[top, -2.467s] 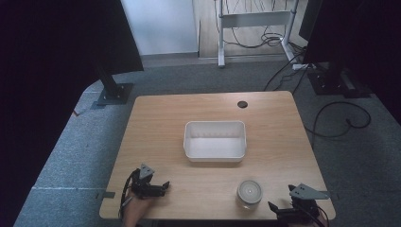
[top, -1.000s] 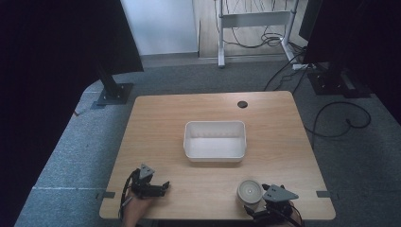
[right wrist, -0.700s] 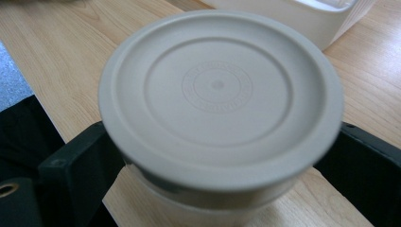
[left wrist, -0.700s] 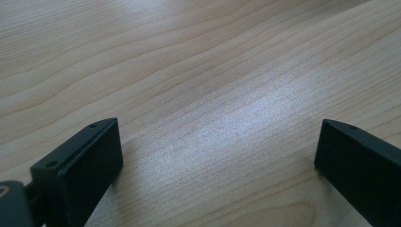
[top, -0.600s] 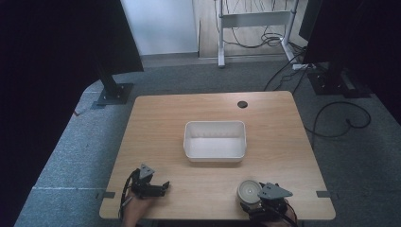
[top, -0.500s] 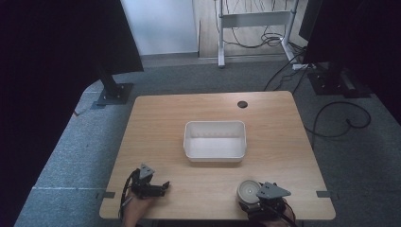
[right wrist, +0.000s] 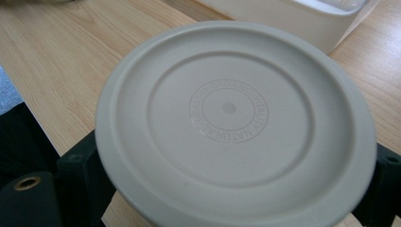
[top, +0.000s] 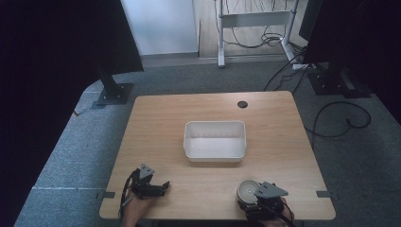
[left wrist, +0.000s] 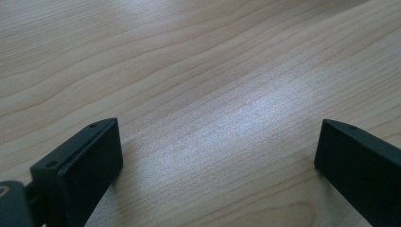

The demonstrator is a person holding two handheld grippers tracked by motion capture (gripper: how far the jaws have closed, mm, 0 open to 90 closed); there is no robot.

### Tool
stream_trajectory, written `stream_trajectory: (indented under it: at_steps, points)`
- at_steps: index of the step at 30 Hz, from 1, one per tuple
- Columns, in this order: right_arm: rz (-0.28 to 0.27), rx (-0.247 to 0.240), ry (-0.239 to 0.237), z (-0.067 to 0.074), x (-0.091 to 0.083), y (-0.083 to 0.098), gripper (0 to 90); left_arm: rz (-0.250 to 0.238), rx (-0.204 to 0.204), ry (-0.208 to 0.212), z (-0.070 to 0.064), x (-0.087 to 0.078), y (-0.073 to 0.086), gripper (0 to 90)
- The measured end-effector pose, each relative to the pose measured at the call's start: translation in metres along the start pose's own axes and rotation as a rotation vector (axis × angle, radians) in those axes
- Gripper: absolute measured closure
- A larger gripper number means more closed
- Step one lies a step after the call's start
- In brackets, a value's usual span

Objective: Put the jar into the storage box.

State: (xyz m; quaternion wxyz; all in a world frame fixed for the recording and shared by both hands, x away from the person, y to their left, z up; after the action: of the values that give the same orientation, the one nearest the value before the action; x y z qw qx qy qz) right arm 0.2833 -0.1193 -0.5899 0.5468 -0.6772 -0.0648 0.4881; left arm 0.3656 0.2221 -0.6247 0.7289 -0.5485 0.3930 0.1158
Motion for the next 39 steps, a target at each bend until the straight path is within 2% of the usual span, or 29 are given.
stream_trajectory:
  at_steps: [18, 30, 39]
  points:
    - [-0.02, -0.001, -0.002, -0.005, 0.0, -0.024, 9.0, 0.0, 0.0, 0.0, 0.0, 0.0, 0.0, 1.7]
    - [-0.03, 0.015, -0.009, -0.01, 0.006, -0.04, 9.1, 0.0, 0.0, 0.0, 0.0, 0.0, 0.0, 1.7]
    - [-0.033, 0.005, -0.01, -0.013, 0.011, -0.05, 9.1, 0.0, 0.001, 0.0, 0.0, 0.0, 0.0, 1.7]
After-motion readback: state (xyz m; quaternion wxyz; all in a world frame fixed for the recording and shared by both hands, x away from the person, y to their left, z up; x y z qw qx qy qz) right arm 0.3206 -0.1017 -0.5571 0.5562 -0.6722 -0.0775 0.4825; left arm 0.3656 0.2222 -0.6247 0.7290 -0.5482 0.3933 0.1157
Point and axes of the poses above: each handheld gripper's, and its own axes: x roughly forward along the jaws, y roughly out of its underside, z roughly to its left, the point moved 10 cm from there along x, roughly forward along the jaws, and after that the axes turned 6 degrees about -y, right-handed, at the moved point
